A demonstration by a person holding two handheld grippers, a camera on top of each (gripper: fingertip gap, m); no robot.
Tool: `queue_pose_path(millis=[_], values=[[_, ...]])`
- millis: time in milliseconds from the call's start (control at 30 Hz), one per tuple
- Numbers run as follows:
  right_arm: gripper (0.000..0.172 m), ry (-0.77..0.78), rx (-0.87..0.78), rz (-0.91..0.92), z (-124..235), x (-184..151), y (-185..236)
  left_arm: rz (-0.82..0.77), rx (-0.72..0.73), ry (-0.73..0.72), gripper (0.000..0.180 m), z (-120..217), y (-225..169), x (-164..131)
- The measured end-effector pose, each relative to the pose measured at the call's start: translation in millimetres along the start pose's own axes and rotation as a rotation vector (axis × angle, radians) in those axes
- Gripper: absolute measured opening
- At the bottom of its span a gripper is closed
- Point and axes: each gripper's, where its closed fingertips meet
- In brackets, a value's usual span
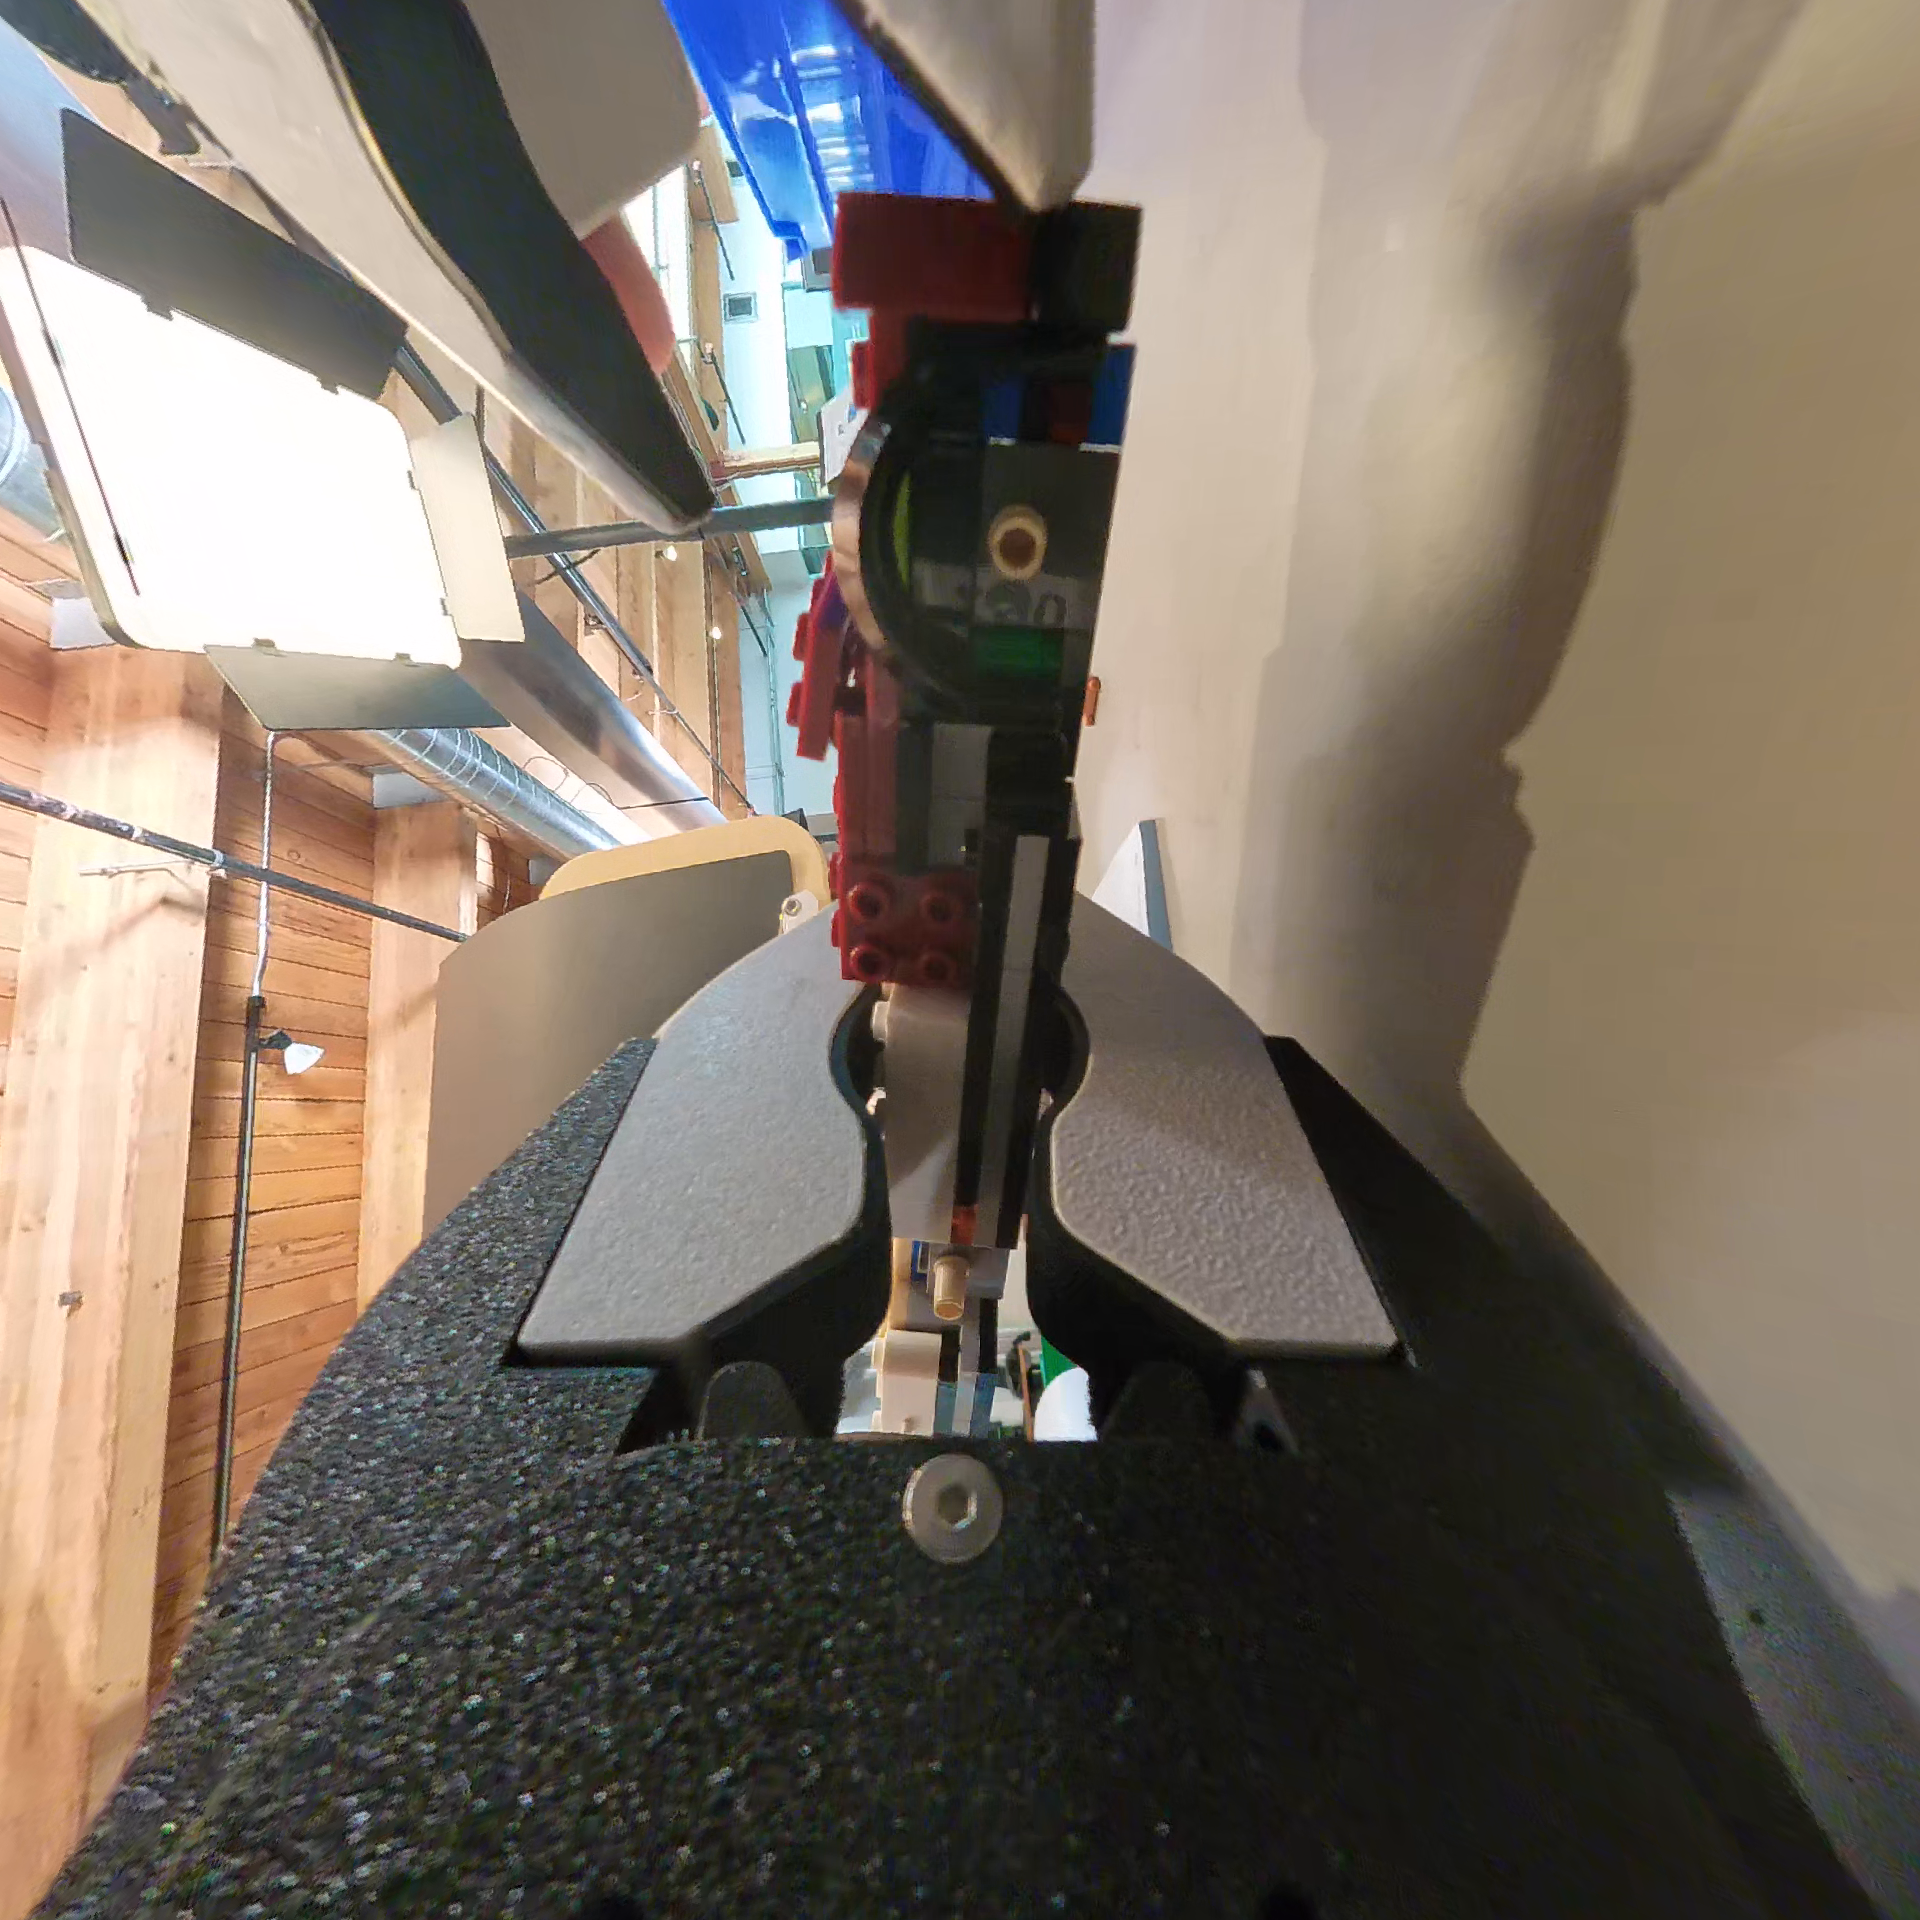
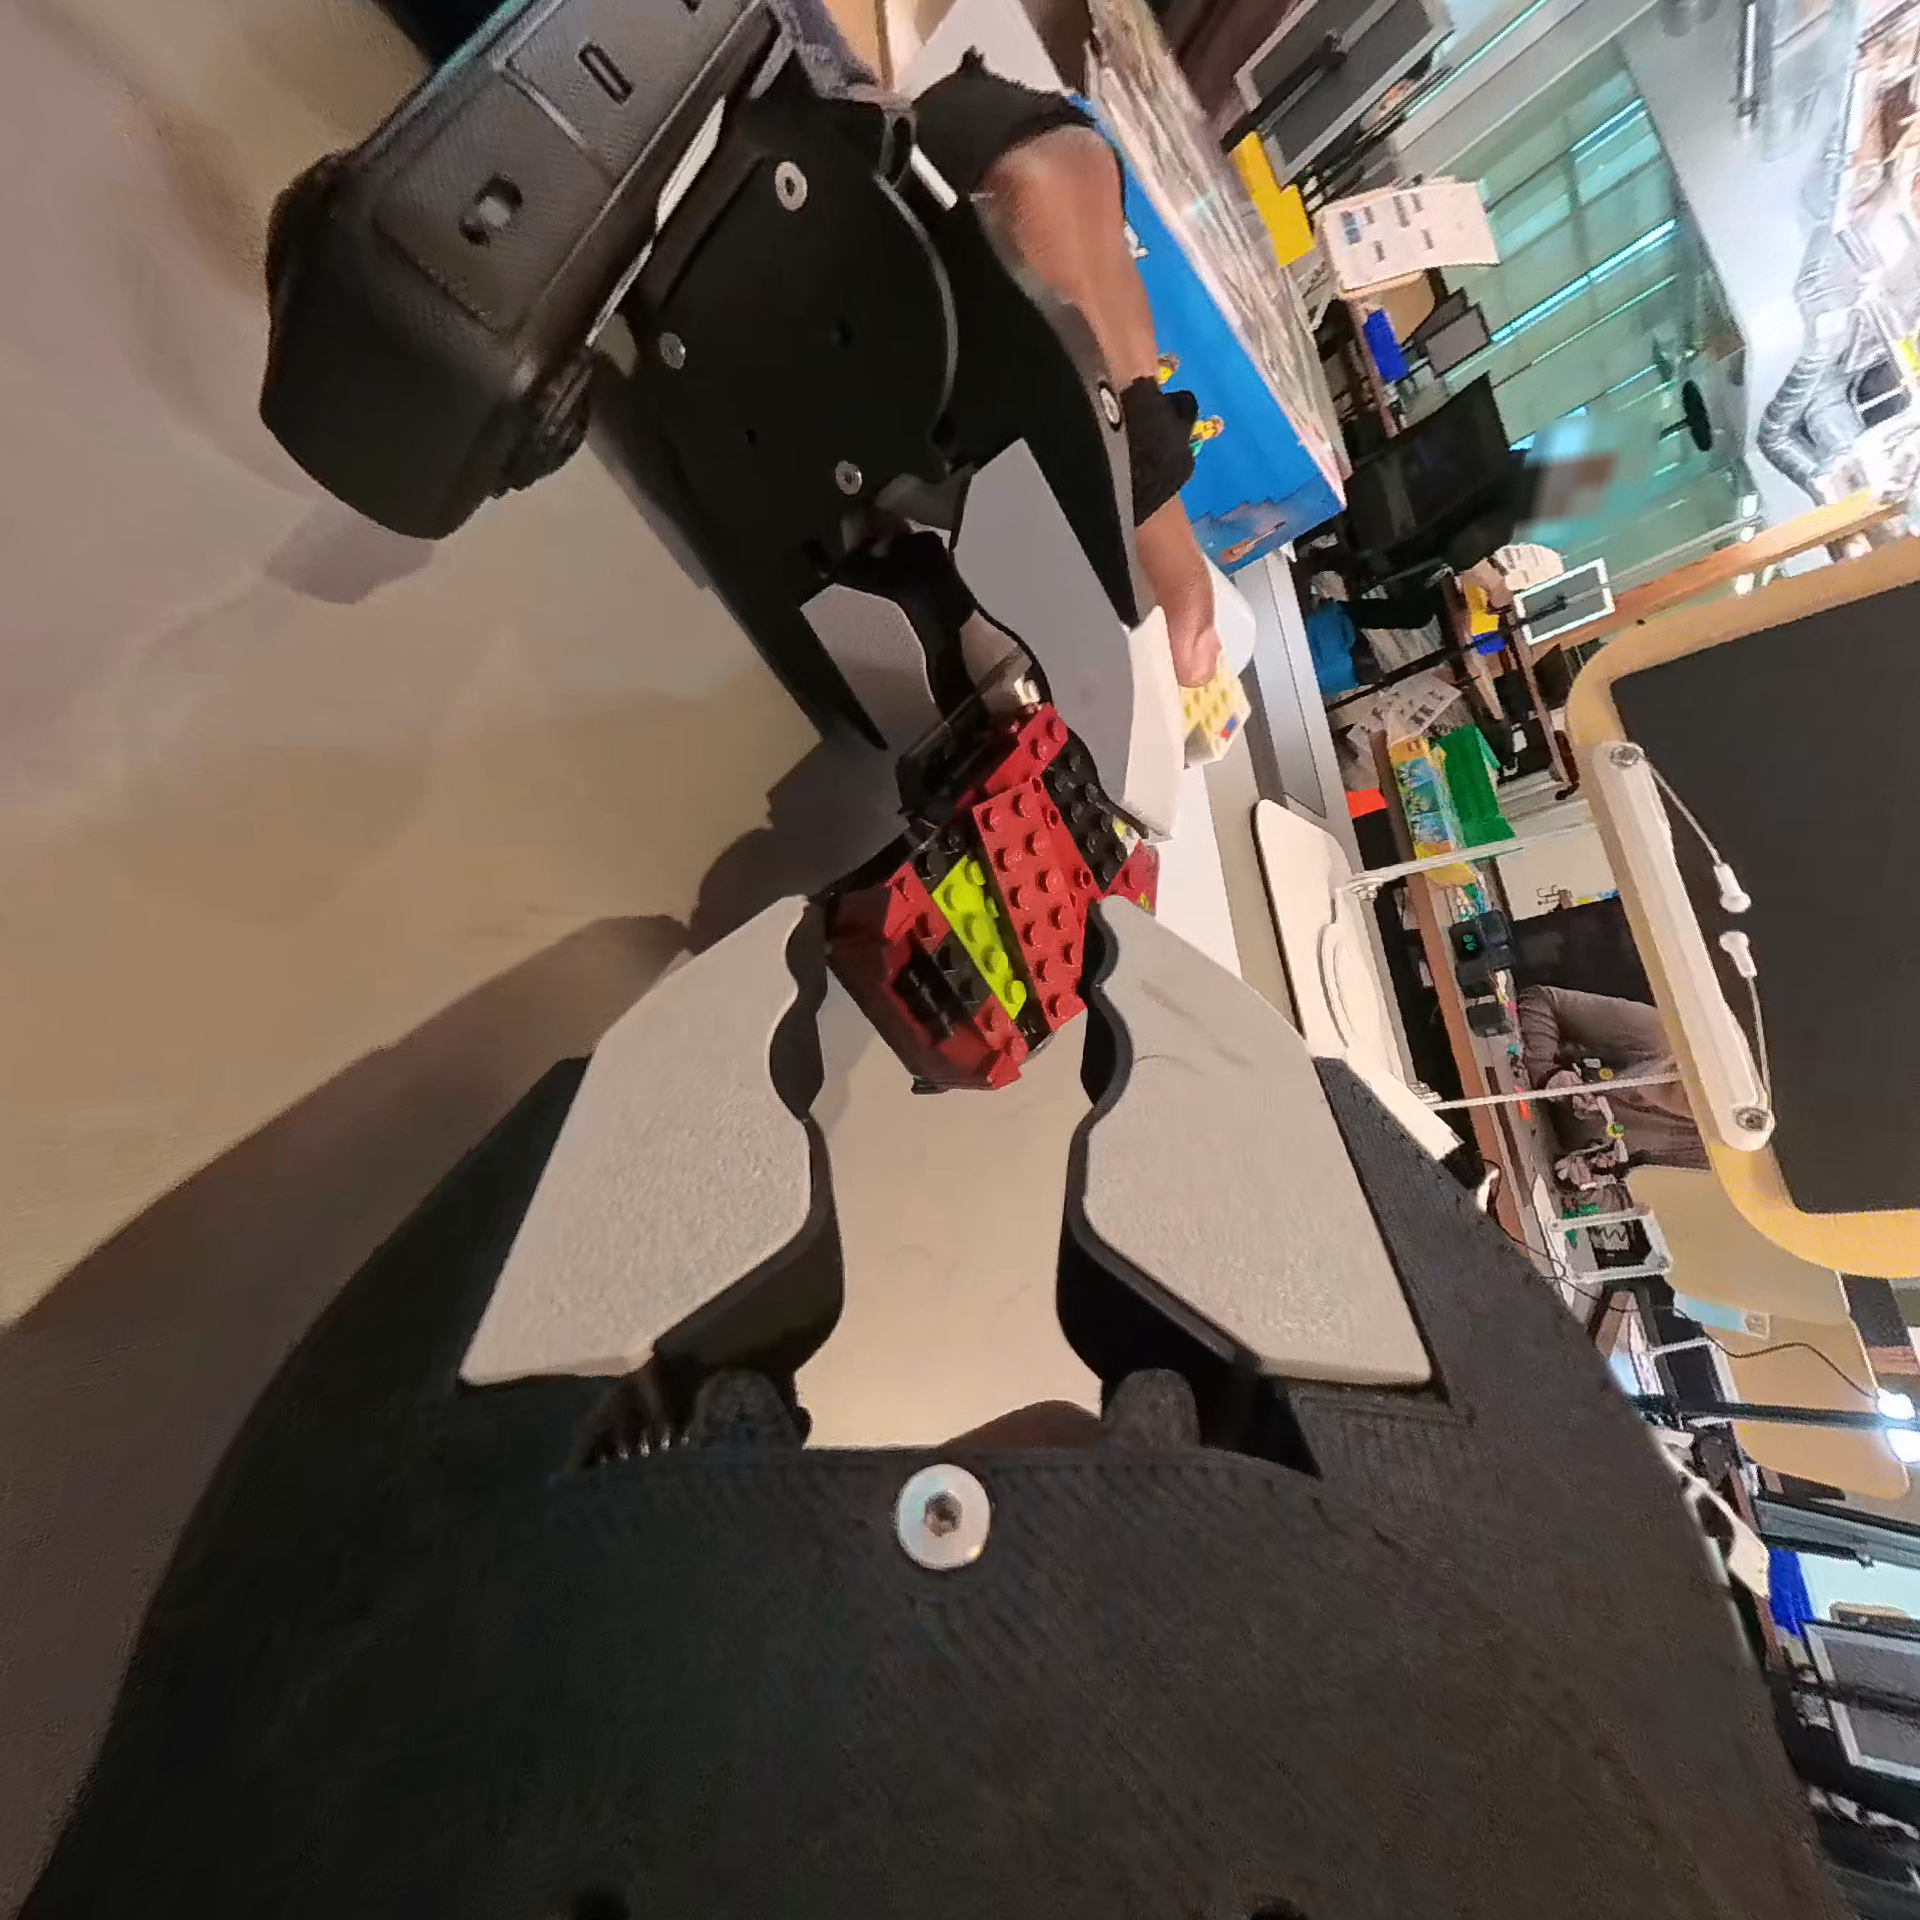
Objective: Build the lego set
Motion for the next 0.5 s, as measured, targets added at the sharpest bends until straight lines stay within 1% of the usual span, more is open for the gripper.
queue_pose_path(millis=[67, 200, 367, 500], values=[[0.049, 0.013, 0.035, 0.002, 2, -1, 4, -0.005, 0.0, -0.008, 0.026, 2, 1, 2], [0.059, 0.074, 0.086, 0.046, 3, -10, 13, 0.025, 0.015, -0.024, 0.025, 5, 7, 2], [0.064, 0.072, 0.042, 0.058, 3, -8, 6, 0.029, 0.011, -0.042, 0.025, 6, 6, 4], [0.063, 0.078, 0.003, 0.099, -1, -9, 5, 0.031, 0.016, -0.063, 0.025, 6, 9, 10]])
Point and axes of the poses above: each gripper's, where its closed fingertips meet, z back along the fingers, x out of its top, y = z × x across the jaws, and after that the axes turned 10 degrees about y, right-handed
